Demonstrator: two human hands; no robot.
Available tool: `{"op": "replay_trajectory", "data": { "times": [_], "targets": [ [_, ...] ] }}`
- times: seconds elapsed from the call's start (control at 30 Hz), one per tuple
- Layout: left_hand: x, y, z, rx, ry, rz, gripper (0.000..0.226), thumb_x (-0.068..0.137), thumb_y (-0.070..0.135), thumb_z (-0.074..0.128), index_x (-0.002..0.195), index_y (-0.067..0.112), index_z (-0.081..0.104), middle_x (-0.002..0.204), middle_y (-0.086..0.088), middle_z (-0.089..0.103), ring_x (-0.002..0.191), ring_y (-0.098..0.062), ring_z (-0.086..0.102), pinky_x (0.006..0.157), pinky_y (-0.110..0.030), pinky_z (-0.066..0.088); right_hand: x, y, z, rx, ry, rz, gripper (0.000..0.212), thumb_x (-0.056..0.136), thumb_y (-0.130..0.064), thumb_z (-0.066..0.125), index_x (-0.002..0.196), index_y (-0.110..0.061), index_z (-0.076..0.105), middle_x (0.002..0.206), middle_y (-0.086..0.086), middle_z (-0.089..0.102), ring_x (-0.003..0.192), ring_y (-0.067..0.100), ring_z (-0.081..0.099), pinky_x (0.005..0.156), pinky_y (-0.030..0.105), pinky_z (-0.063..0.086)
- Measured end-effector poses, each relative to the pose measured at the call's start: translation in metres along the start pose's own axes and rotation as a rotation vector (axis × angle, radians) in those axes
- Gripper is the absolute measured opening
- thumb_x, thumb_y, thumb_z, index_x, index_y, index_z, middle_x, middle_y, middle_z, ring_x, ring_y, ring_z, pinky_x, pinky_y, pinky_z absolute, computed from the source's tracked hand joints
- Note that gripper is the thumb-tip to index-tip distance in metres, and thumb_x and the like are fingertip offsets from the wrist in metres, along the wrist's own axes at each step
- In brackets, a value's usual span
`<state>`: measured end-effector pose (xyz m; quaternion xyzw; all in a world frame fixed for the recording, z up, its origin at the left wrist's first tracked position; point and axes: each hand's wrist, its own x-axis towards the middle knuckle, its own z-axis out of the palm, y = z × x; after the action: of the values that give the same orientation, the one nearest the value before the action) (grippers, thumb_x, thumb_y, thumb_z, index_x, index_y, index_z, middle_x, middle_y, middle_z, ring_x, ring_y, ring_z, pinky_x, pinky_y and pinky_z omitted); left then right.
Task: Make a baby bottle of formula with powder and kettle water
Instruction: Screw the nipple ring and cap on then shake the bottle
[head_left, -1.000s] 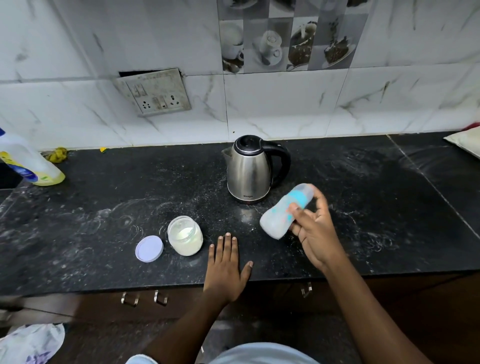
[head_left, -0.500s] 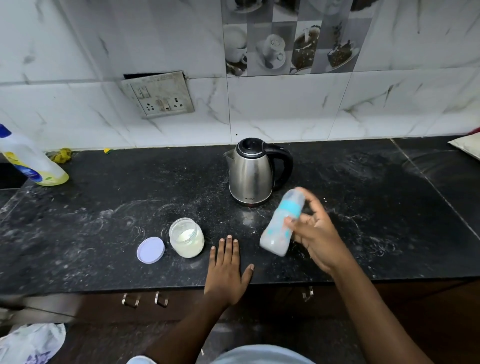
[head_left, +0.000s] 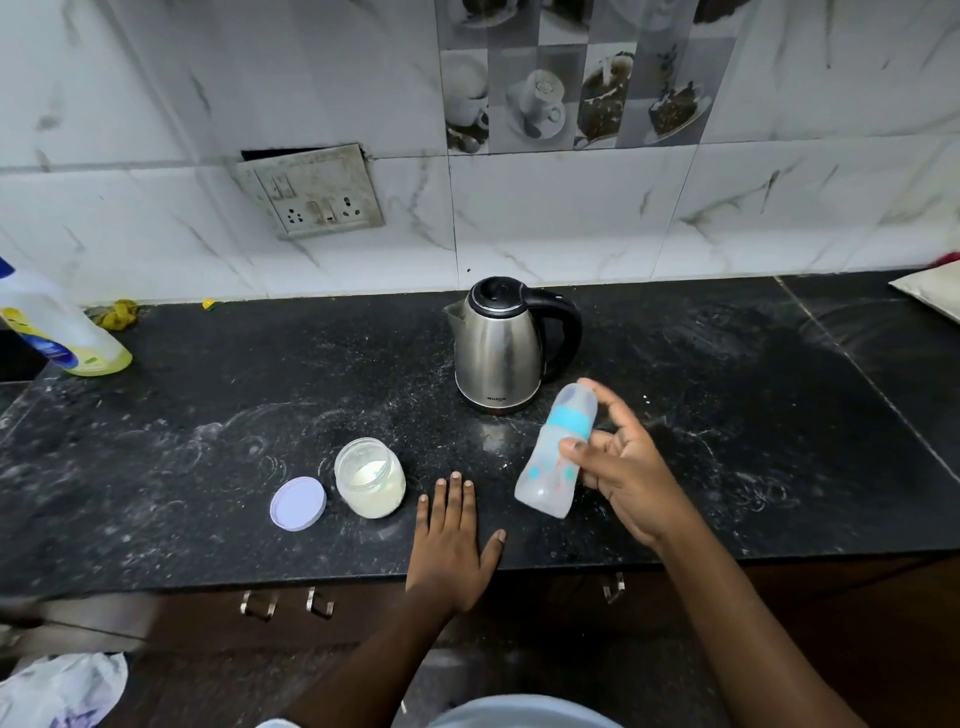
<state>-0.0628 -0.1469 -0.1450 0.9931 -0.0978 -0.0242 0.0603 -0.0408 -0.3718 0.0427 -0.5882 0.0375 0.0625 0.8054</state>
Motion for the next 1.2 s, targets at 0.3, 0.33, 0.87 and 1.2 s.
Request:
{"op": "replay_trajectory", "data": {
  "times": [0.3, 0.33, 0.87, 1.2],
  "targets": [
    [0.002, 0.000, -0.001, 0.002, 0.012, -0.006, 0.086, 0.105, 0.066, 0.026, 0.163, 0.003, 0.031, 0.172, -0.019, 0.026, 0.160, -0.038, 0.024, 0.125, -0.052, 0.008, 0.000, 0.001, 0.005, 0.011, 0.023, -0.043, 0.073, 0.088, 0.003, 0.071, 0.148, -0.032, 0.048, 0.116, 0.016, 0.076, 0.105, 0.025, 0.072, 0.091, 0.044, 0.061],
    [0.002, 0.000, -0.001, 0.003, 0.013, -0.008, 0.087, 0.105, 0.067, 0.026, 0.163, 0.003, 0.031, 0.172, -0.019, 0.026, 0.160, -0.037, 0.024, 0.125, -0.052, 0.008, 0.001, 0.000, 0.004, 0.070, 0.083, -0.058, 0.073, 0.088, 0.002, 0.070, 0.149, -0.030, 0.047, 0.117, 0.014, 0.075, 0.107, 0.024, 0.072, 0.093, 0.044, 0.061],
    [0.002, 0.000, 0.001, 0.002, 0.005, -0.010, 0.086, 0.104, 0.066, 0.029, 0.162, 0.002, 0.035, 0.171, -0.019, 0.029, 0.159, -0.038, 0.028, 0.125, -0.052, 0.009, 0.000, -0.002, 0.003, 0.067, 0.132, -0.067, 0.067, 0.095, 0.002, 0.065, 0.150, -0.029, 0.045, 0.115, 0.009, 0.076, 0.109, 0.023, 0.072, 0.090, 0.044, 0.061],
    [0.000, -0.001, -0.002, -0.015, -0.014, 0.002, 0.088, 0.104, 0.067, 0.022, 0.165, 0.004, 0.024, 0.174, -0.018, 0.018, 0.162, -0.037, 0.015, 0.126, -0.052, 0.003, -0.002, -0.012, 0.005, -0.040, -0.017, -0.035, 0.075, 0.087, -0.002, 0.074, 0.149, -0.035, 0.047, 0.118, 0.019, 0.075, 0.104, 0.025, 0.074, 0.085, 0.039, 0.061]
  ]
}}
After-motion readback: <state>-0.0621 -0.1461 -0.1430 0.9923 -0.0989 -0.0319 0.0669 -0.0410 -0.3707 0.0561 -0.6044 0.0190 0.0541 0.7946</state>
